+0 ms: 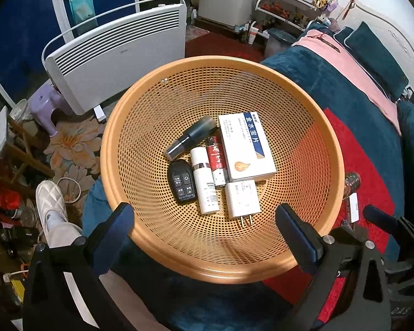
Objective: Organize rigid objects
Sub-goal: 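Withdraw both open tools from the basket back over the red cloth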
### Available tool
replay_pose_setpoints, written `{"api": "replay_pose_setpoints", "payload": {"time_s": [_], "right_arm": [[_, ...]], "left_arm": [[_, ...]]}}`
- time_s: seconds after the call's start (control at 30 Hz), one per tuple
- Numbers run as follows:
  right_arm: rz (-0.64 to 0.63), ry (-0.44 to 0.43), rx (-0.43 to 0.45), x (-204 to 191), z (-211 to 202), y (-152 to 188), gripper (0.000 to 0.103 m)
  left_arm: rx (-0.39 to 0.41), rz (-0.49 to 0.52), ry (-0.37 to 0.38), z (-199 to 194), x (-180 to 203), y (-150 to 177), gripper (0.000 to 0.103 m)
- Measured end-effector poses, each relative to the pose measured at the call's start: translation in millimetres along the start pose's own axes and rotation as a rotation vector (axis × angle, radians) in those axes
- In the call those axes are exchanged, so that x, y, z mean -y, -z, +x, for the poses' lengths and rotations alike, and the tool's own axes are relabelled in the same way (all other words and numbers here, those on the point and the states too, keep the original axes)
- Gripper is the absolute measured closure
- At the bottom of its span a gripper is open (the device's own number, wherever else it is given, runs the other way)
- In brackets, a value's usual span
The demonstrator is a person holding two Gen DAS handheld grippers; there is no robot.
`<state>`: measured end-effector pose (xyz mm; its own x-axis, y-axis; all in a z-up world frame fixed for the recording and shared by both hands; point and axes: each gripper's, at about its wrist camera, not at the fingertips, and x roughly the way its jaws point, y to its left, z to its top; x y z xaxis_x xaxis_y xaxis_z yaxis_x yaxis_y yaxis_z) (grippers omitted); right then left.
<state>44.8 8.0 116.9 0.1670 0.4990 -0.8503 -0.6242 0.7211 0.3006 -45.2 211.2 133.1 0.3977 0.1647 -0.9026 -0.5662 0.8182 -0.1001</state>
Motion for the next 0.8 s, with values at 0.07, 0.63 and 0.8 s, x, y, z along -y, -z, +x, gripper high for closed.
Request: {"api": "replay_pose_setpoints", "payload": {"time_s": [0.07,0.63,0.8], "right_arm": [[0.003,-0.001,0.005,1,-2,1,0.0],[0.054,-0.005,0.018,22,-12,12,0.0],[0.072,-0.002,0.027,30,-17,16,0.0]], "left_arm": [[0.0,0.006,-0.001,0,2,0,0.001],[-0.002,0.064,-0.002,-3,29,5,0.001],[-0.002,0.084,0.002,-5,38,8,0.001]]}}
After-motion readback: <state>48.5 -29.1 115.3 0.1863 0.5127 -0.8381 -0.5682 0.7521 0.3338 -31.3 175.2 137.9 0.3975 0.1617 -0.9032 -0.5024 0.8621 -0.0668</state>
